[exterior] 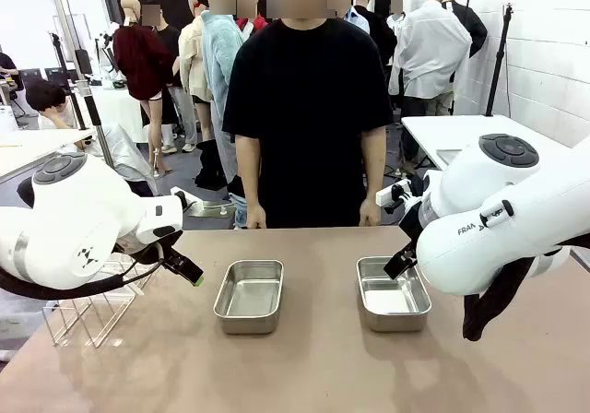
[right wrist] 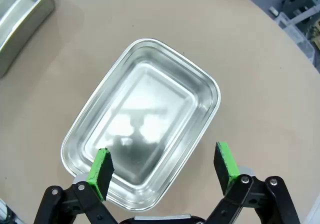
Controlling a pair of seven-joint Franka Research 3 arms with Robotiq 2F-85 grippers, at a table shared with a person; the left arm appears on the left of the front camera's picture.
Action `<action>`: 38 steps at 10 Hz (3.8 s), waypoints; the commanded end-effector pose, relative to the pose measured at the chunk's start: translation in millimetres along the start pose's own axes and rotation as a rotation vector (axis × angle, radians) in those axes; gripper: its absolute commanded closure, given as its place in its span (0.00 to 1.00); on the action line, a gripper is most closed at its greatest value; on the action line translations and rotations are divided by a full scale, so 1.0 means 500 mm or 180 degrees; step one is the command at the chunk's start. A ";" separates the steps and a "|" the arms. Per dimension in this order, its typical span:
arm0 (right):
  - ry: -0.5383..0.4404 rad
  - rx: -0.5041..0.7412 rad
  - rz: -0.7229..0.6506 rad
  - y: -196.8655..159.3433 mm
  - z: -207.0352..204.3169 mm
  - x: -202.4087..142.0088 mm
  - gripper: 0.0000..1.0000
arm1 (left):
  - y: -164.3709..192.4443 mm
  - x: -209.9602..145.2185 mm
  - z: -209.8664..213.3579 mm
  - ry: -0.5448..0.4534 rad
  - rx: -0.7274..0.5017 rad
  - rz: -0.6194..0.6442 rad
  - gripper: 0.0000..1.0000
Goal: Place the bread in airtight containers.
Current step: Lift both Airtight Container.
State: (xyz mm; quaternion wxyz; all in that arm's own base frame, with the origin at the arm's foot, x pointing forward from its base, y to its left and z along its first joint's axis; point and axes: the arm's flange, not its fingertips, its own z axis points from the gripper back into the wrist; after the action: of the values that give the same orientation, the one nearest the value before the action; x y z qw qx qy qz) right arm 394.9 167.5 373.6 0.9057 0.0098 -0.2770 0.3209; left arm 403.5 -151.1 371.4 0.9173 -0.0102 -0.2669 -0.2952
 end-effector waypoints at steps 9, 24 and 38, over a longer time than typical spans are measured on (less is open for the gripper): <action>0.0000 0.0000 0.0000 0.000 0.000 0.000 0.00 | 0.000 0.000 0.000 0.0000 0.0000 0.0000 0.00; -0.0830 0.0432 -0.0088 -0.089 0.344 -0.063 0.00 | 0.065 0.002 0.287 -0.0704 -0.1265 -0.0189 0.00; -0.0168 0.0777 -0.0107 -0.127 0.258 -0.041 0.00 | 0.051 0.005 0.281 -0.0548 -0.1270 -0.0104 0.00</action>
State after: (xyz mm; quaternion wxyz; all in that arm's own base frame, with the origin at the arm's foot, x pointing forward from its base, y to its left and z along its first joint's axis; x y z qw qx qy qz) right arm 355.4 80.2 482.1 0.8948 0.1359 -0.2598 0.3368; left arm 351.3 -105.3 496.8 0.8673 -0.2122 -0.2816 -0.3514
